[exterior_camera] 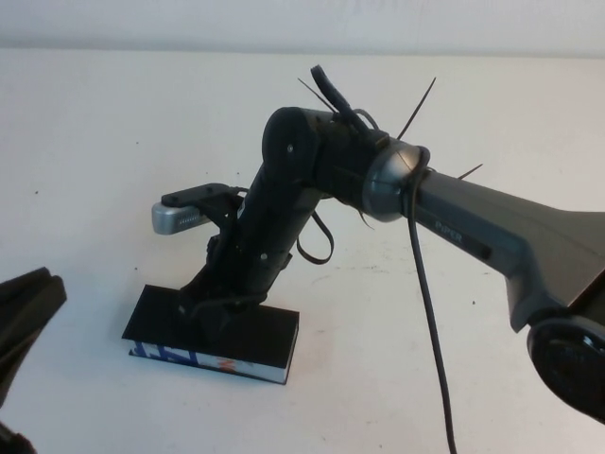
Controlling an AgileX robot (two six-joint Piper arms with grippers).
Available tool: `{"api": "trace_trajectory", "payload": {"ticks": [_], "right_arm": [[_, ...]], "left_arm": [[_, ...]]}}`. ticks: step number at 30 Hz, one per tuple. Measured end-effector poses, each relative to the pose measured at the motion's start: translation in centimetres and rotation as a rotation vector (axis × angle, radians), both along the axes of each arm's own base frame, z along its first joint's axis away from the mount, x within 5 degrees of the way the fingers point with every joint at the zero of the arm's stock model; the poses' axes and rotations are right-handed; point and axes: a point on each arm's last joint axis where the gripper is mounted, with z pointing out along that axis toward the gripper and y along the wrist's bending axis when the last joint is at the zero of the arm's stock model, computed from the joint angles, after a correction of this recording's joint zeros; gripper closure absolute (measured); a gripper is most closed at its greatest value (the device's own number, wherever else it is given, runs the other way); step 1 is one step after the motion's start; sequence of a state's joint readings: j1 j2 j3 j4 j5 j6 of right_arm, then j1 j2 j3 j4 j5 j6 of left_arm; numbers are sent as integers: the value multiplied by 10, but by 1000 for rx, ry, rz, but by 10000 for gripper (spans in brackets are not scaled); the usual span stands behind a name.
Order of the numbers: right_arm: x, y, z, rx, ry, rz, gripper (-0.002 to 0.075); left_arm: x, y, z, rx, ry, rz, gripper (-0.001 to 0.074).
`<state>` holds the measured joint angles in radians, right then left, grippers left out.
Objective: Return glasses to glasses case
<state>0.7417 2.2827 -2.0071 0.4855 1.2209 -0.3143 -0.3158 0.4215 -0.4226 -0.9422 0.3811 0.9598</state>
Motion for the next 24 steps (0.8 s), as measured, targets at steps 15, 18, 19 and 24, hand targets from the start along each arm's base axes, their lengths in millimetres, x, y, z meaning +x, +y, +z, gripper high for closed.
{"api": "trace_trajectory", "payload": {"ticks": [15, 18, 19, 24], "right_arm": [[-23, -23, 103, 99, -178, -32, 737], [-33, -38, 137, 109, -251, -62, 737], [-37, -44, 147, 113, -272, -71, 737], [-67, -78, 179, 96, -333, -98, 737]], "left_arm": [[-9, 19, -11, -69, -143, 174, 738], [-22, 23, -6, -77, -220, 175, 738], [-25, 25, -7, -80, -240, 177, 738], [-31, 27, -33, -115, -217, 179, 738]]}}
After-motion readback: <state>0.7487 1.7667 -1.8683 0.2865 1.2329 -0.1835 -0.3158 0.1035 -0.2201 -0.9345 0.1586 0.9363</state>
